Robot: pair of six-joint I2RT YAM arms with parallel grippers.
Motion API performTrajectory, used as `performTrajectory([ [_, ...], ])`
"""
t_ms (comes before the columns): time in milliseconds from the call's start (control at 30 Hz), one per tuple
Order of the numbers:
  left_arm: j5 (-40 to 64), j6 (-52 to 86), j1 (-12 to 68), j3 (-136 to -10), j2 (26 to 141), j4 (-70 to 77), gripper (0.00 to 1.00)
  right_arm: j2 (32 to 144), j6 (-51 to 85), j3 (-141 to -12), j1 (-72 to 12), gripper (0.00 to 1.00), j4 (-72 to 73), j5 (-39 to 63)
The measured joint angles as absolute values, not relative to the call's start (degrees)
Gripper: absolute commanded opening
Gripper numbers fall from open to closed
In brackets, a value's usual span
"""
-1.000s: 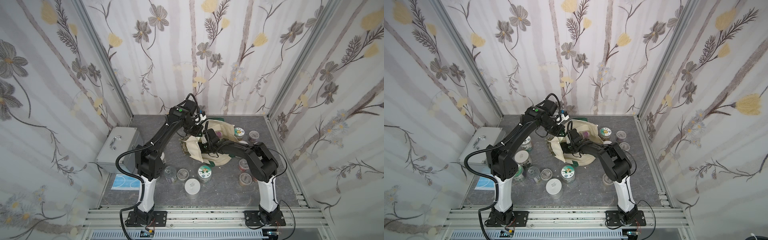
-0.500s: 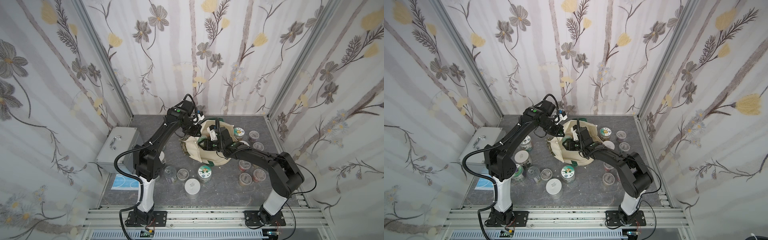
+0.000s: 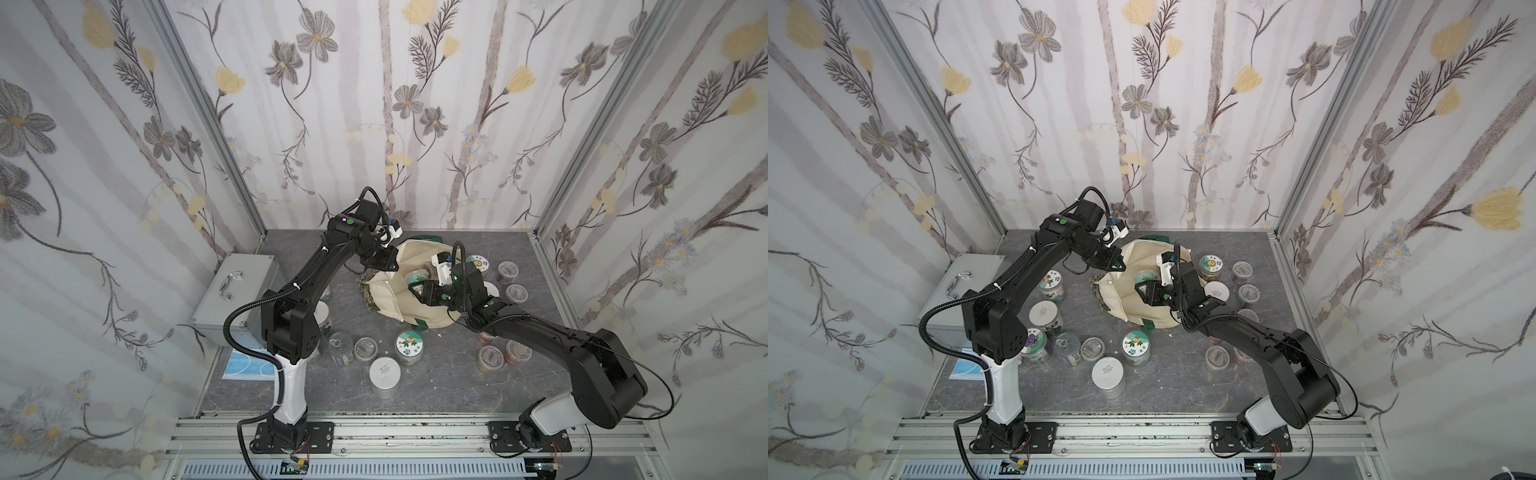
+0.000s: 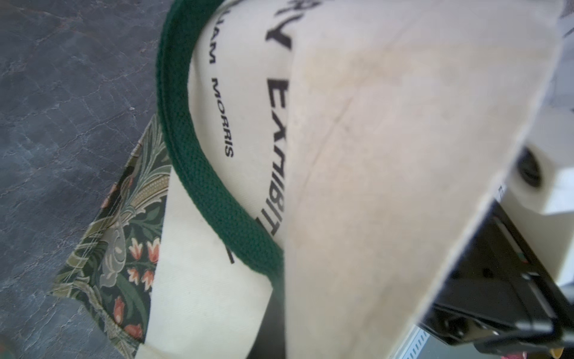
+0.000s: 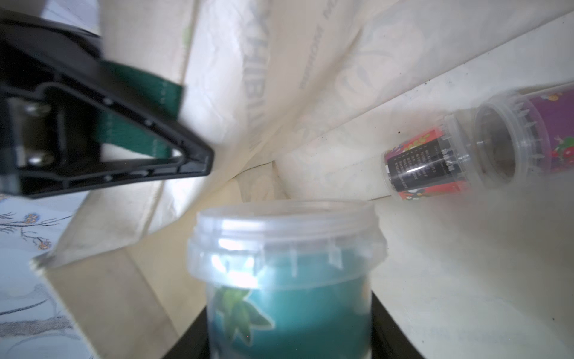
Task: Take out the seed jars from the canvas bag
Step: Place the canvas bag at the center of the board.
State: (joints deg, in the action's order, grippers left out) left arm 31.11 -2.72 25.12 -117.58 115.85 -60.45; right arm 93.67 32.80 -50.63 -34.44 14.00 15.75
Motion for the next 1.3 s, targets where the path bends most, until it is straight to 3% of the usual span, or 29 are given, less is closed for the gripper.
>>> performTrajectory([
  [300,35.9,5.3,19.7,-120.9,119.9,-59.5,0.07,79.9,30.6,-44.2,-34.4,0.42,16.7,13.1],
  [467,38.1,13.4,13.9,-119.4,120.4,-57.1,0.3,73.0,27.5,-38.7,-36.0,0.43,18.0,10.0],
  [633,38.2,16.9,12.2,-120.0,121.7,-56.9,0.72,66.9,23.6,-34.9,-39.0,0.44,18.1,5.8],
  [767,37.5,18.1,12.3,-119.5,120.1,-57.3,0.98,64.6,21.2,-33.4,-40.6,0.44,18.0,2.6],
  [1133,23.0,19.5,11.9,-119.3,108.4,-61.2,1.0,64.4,17.6,-32.9,-43.5,0.44,16.8,-2.3],
  [1300,21.1,19.4,15.4,-121.3,104.3,-62.7,1.0,63.6,16.3,-32.9,-44.8,0.44,16.7,-4.4],
])
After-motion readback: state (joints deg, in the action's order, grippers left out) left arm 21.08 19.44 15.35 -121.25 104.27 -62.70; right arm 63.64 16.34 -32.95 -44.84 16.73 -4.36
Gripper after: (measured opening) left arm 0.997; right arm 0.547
